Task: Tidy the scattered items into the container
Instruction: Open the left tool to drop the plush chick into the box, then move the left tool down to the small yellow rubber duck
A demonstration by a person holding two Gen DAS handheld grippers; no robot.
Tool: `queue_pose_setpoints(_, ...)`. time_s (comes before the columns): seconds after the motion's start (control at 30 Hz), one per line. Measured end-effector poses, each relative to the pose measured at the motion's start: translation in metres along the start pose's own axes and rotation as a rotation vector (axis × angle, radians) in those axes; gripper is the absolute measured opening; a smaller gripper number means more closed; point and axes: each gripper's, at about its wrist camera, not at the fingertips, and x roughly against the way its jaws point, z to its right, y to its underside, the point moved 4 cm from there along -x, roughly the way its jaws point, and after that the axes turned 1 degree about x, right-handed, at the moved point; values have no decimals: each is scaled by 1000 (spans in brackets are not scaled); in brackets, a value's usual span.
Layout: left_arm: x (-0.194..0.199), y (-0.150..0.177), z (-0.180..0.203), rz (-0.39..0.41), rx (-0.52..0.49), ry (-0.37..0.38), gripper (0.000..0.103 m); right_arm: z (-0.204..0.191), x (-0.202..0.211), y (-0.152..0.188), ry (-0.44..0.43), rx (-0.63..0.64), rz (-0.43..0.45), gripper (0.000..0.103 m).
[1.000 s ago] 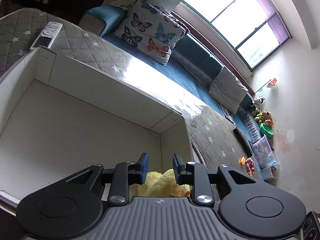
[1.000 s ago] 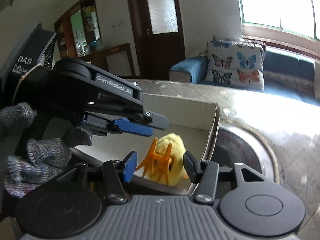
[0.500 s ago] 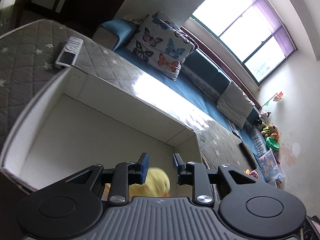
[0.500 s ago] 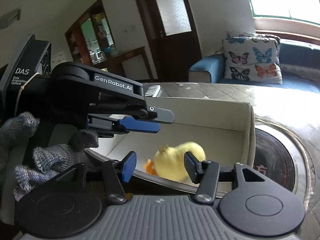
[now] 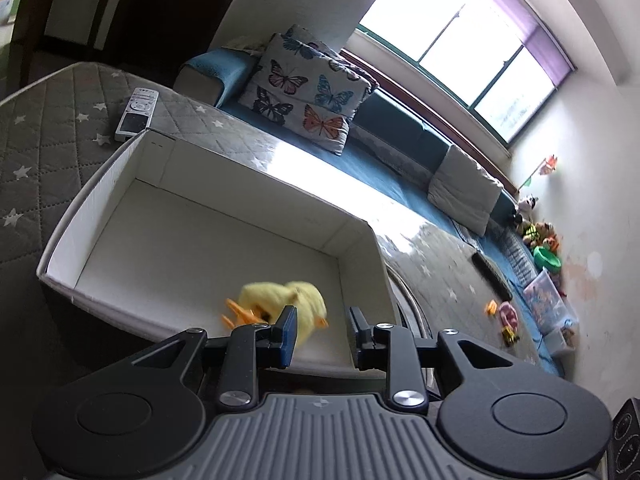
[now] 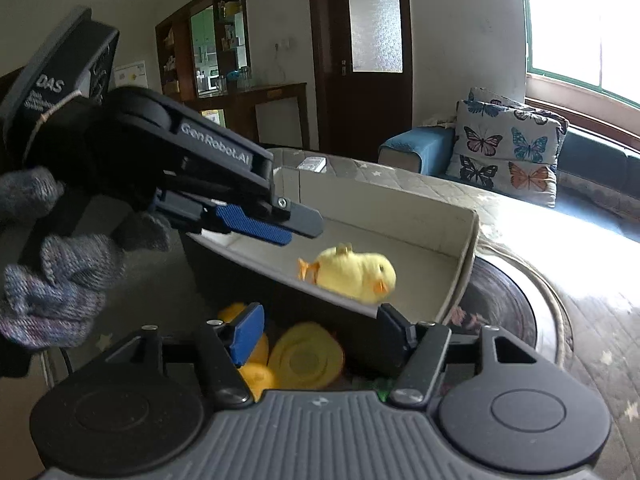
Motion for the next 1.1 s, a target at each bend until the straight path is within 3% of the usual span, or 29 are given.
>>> queue_pose_setpoints(0.5, 20, 53, 31, -22, -103, -23, 30, -8, 40, 54, 33, -31, -37, 69)
queue_pose_setpoints(1.1, 14, 84, 35, -83, -114, -26, 30, -9, 52, 89, 54, -90, -74, 68)
